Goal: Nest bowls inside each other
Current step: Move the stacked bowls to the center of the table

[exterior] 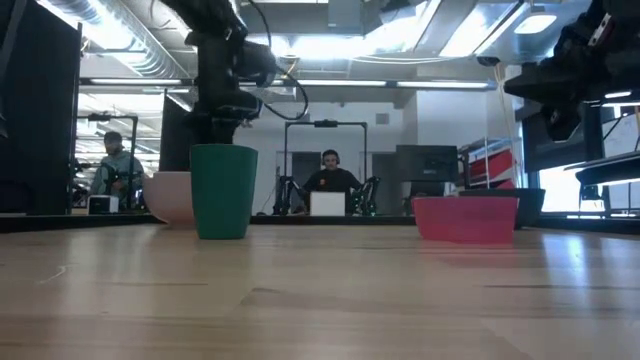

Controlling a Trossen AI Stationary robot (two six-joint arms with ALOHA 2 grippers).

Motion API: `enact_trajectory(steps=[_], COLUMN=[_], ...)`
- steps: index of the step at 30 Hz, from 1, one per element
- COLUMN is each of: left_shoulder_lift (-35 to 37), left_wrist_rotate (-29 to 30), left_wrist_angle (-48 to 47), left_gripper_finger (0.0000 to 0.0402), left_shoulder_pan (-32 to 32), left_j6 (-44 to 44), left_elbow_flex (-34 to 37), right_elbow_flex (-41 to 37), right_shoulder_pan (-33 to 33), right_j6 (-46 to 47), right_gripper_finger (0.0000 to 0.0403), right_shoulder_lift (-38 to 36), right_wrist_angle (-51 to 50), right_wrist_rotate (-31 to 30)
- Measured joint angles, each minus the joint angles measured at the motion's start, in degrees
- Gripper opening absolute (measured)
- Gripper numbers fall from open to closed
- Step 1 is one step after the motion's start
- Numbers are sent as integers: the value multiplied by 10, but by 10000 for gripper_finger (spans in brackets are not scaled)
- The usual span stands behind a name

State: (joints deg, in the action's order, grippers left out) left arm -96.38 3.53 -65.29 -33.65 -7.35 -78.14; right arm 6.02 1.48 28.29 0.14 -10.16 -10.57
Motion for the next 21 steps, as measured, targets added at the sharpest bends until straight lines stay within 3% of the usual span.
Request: enact_trajectory(steps=[13, 21], left_shoulder_lift=[0, 0], left_wrist_rotate=[7, 6], left_wrist_angle=[70, 119], left_gripper_finger=[172, 83], left_shoulder_pan=[0, -4], left_j6=[18, 48], left_elbow_flex=[76, 116], right_elbow_flex=[0, 0], right_shoulder_pan=[0, 0], right_j6=[1, 11], right_gripper_finger=[1, 1], right_shoulder_lift=[0, 0], right_wrist_angle=[-4, -3], right_wrist_rotate=[0, -2])
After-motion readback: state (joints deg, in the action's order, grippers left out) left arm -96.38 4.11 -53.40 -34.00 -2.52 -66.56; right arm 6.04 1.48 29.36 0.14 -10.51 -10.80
